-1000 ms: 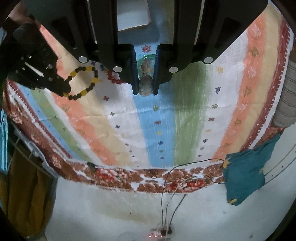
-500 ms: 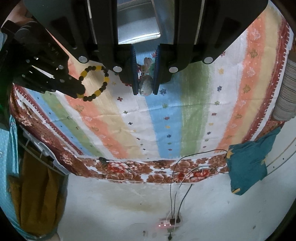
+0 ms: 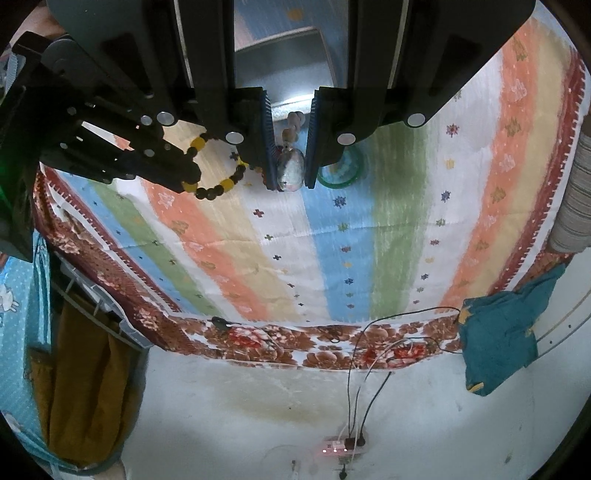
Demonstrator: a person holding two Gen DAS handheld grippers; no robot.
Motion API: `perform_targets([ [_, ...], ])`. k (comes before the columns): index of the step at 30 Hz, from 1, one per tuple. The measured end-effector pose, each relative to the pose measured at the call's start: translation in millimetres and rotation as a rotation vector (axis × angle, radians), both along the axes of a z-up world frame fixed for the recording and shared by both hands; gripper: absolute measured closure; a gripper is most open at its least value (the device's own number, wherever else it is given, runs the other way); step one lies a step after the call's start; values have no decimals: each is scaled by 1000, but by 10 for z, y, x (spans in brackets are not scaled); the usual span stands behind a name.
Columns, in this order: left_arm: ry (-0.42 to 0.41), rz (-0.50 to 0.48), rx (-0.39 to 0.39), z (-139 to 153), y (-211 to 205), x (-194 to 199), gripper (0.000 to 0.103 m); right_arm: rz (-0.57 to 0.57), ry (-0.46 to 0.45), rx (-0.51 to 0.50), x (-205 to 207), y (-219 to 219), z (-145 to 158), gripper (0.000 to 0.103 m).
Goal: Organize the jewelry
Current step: 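Lift both held bracelets and carry them over the silver tin, then open left tool over the tin while right tool releases its bracelet into it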
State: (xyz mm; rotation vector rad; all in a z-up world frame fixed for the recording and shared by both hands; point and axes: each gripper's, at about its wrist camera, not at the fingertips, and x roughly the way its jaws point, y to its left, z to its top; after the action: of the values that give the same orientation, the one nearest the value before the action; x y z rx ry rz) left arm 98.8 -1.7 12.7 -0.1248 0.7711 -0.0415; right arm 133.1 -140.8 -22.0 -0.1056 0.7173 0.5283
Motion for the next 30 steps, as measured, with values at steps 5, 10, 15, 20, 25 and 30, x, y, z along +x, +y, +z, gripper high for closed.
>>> perform_targets([
  [5, 0, -12, -2, -4, -42, -114, 88, 10, 11, 4, -97, -10, -6, 91],
  [10, -4, -29, 6, -16, -115, -242, 88, 18, 35, 25, -189, -50, -11, 91],
  [15, -1, -39, 6, -37, -146, -332, 88, 38, 39, 18, -296, -41, -24, 91],
  [20, -1, -36, 2, -40, -140, -385, 83, 28, 44, 30, -344, -77, -29, 91],
  [25, 5, -2, 15, -42, -80, -367, 70, -29, 55, 8, -255, -147, -81, 65],
  [30, 15, 35, 0, -45, 41, -337, 65, -80, 86, 2, -113, -270, -144, 64],
])
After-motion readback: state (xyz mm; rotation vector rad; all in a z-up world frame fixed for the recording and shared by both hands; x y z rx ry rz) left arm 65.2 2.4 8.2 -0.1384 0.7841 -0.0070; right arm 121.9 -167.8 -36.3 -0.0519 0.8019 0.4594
